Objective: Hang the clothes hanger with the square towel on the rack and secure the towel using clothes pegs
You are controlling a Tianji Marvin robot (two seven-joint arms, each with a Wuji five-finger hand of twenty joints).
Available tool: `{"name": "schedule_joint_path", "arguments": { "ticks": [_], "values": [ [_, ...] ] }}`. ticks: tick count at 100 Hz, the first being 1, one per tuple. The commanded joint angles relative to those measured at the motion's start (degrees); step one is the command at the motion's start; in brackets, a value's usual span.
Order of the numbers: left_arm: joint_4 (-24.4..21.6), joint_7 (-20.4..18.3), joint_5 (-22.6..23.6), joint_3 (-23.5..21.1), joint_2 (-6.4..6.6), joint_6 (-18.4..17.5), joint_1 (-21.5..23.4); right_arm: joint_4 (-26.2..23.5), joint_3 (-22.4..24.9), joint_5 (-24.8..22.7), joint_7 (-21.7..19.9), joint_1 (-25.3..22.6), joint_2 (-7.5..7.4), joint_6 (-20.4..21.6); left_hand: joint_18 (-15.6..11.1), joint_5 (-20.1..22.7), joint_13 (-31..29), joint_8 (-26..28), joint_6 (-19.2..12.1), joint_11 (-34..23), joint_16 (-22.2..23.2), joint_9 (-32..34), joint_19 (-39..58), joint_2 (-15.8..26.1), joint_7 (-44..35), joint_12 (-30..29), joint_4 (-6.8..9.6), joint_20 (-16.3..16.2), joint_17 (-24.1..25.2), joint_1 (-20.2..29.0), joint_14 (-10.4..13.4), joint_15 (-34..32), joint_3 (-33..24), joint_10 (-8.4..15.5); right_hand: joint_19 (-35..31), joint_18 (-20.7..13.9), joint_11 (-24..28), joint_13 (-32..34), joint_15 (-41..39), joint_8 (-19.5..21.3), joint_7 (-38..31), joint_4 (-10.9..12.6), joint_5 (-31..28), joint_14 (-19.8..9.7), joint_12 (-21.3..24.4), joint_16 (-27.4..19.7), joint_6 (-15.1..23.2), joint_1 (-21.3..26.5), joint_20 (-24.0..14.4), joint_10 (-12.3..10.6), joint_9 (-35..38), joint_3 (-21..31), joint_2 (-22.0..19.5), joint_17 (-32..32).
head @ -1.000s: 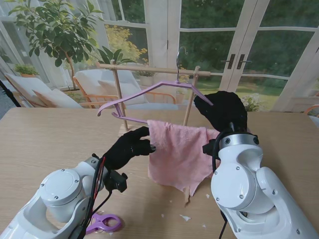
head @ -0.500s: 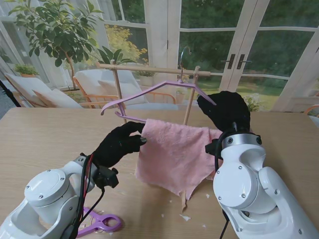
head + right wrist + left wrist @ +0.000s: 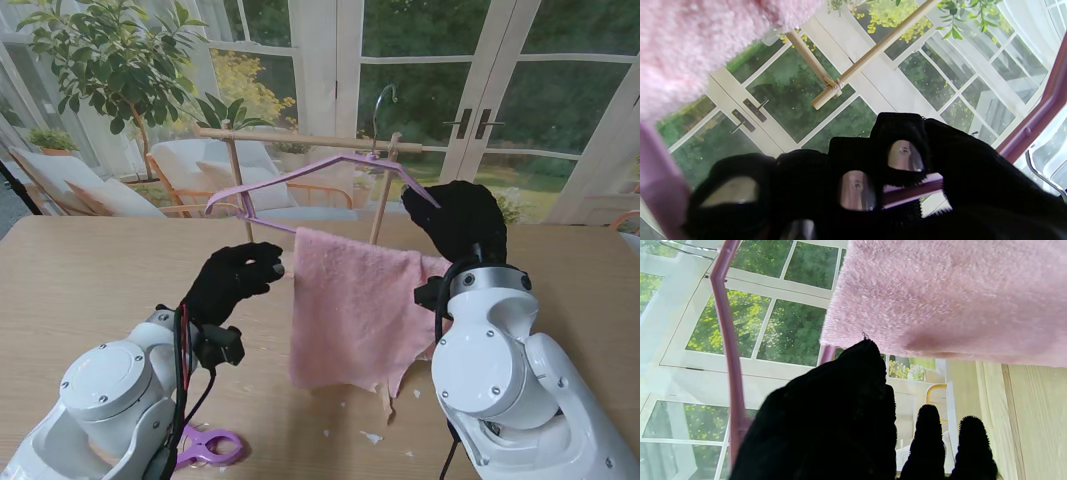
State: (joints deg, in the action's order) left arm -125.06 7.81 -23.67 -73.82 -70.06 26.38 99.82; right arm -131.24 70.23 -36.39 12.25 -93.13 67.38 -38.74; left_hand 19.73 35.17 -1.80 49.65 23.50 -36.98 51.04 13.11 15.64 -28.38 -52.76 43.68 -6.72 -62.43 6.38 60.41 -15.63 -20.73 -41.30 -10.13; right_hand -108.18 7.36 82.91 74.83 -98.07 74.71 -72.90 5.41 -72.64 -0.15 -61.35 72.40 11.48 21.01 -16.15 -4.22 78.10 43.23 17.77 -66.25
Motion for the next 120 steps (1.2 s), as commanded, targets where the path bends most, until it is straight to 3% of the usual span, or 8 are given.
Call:
{"name": "schedule_joint_path", "arguments": {
  "ticks": [1,16,25,32,46,95,106,120],
  "values": [
    [-0.2,-0.7,0.8,-0.1,-0.17,-0.2,-0.1,-2.0,0.3,0.5,-0.1,-0.5,1.03,-1.0,-0.3,1.9,-0.7,2.0,1.6,-1.7,-0.5,-0.2,0.8,-2.6,-0.6,0.9,-0.91,-1.4,-0.9,2.2,1.0,-1.4,-2.2,0.0,-11.8,-9.2,6.3,0.1,-8.6,0.7,-1.8,2.7,-3.5,-1.1,-0.1,3.9,-2.4,0.2,-60.4,4.3,4.7,0.6,-4.4,-5.1],
    [1.3,0.6,1.9,0.1,-0.45,-1.3,-0.6,-3.4,0.5,2.1,0.5,-0.7,1.41,-1.8,-0.1,0.0,-0.7,3.8,-4.7,-0.4,-0.6,0.0,0.6,-1.2,-0.5,0.2,-1.52,-1.8,-1.0,1.0,0.4,-2.0,0.9,0.5,-11.8,-8.7,6.3,0.1,-8.7,0.7,-1.7,2.6,-3.5,-0.8,-0.1,3.8,-2.6,0.2,-60.5,4.6,4.7,0.6,-4.4,-5.1],
    [2.4,0.3,2.7,0.3,-0.35,-2.3,-0.9,-3.8,0.3,2.3,0.6,-0.7,1.47,-2.0,-0.2,-0.8,-0.8,-12.3,-14.8,3.9,-0.9,0.0,0.7,-1.3,12.8,-4.0,-0.81,-1.9,-1.3,-0.9,0.4,-2.7,-3.0,1.5,-11.8,-8.7,6.3,0.1,-8.7,0.7,-1.7,2.6,-3.5,-0.8,-0.1,3.8,-2.6,0.3,-60.5,4.6,4.7,0.6,-4.4,-5.1],
    [3.0,-1.2,3.2,0.3,0.09,-3.2,-1.0,-3.8,0.1,2.1,0.4,-0.7,1.41,-2.0,-1.0,-2.3,-0.6,-23.4,-22.0,6.8,-1.4,-1.1,0.6,0.1,23.3,-7.4,2.37,-2.0,-1.0,-5.6,0.9,-1.4,-9.6,2.6,-11.8,-8.7,6.3,0.1,-8.7,0.7,-1.8,2.6,-3.5,-0.9,-0.1,3.8,-2.6,0.3,-60.5,4.5,4.7,0.6,-4.4,-5.1],
    [3.8,-3.7,3.7,0.6,0.73,-4.4,-1.3,-3.6,-0.3,1.5,-0.1,-0.5,1.22,-2.0,-2.1,-9.1,-0.2,-30.1,-28.9,10.3,-1.2,-2.3,0.5,-1.9,28.0,-10.3,2.32,-1.8,-0.6,-6.1,2.0,0.7,-10.5,4.3,-11.8,-8.7,6.3,0.1,-8.7,0.7,-1.7,2.6,-3.5,-0.8,-0.1,3.8,-2.6,0.3,-60.5,4.5,4.7,0.5,-4.5,-5.1],
    [4.1,-1.5,1.0,3.1,-0.16,-3.4,-3.7,-2.2,-0.8,0.4,-1.3,-0.2,0.78,-1.7,-2.1,-1.4,-0.3,-24.9,-22.9,7.8,0.4,-2.4,0.4,-2.5,16.3,-6.6,1.59,-1.5,-0.1,-10.1,2.0,0.7,-10.9,4.0,-11.8,-9.0,6.3,0.1,-8.7,0.8,-1.8,2.7,-3.5,-1.0,-0.1,3.9,-2.6,0.2,-60.5,4.5,4.7,0.6,-4.3,-5.1],
    [4.1,-0.3,0.5,3.6,-0.56,-2.8,-4.2,-2.0,-0.9,0.2,-1.6,-0.1,0.69,-1.6,-2.0,0.2,-0.4,-20.7,-21.8,5.9,0.5,-2.5,0.4,-3.4,10.8,-5.2,-1.99,-1.5,0.0,-6.8,1.7,0.1,-6.2,4.1,-11.8,-9.0,6.4,0.1,-8.6,0.8,-1.8,2.7,-3.5,-1.0,-0.1,3.9,-2.6,0.2,-60.5,4.4,4.7,0.7,-4.3,-5.1],
    [4.0,1.5,-1.4,4.0,-1.14,-2.1,-4.6,-1.9,-0.8,-0.4,-2.1,-0.3,0.46,-1.3,-2.6,5.5,-0.3,-24.6,-20.4,4.3,0.6,-1.5,0.2,0.9,7.6,-5.1,-1.35,-1.4,0.9,-1.1,1.7,0.3,4.9,4.0,-11.8,-9.0,6.4,0.1,-8.6,0.8,-1.9,2.7,-3.5,-1.1,-0.1,3.9,-2.4,0.1,-60.5,4.3,4.7,0.7,-4.3,-5.1]
  ]
}}
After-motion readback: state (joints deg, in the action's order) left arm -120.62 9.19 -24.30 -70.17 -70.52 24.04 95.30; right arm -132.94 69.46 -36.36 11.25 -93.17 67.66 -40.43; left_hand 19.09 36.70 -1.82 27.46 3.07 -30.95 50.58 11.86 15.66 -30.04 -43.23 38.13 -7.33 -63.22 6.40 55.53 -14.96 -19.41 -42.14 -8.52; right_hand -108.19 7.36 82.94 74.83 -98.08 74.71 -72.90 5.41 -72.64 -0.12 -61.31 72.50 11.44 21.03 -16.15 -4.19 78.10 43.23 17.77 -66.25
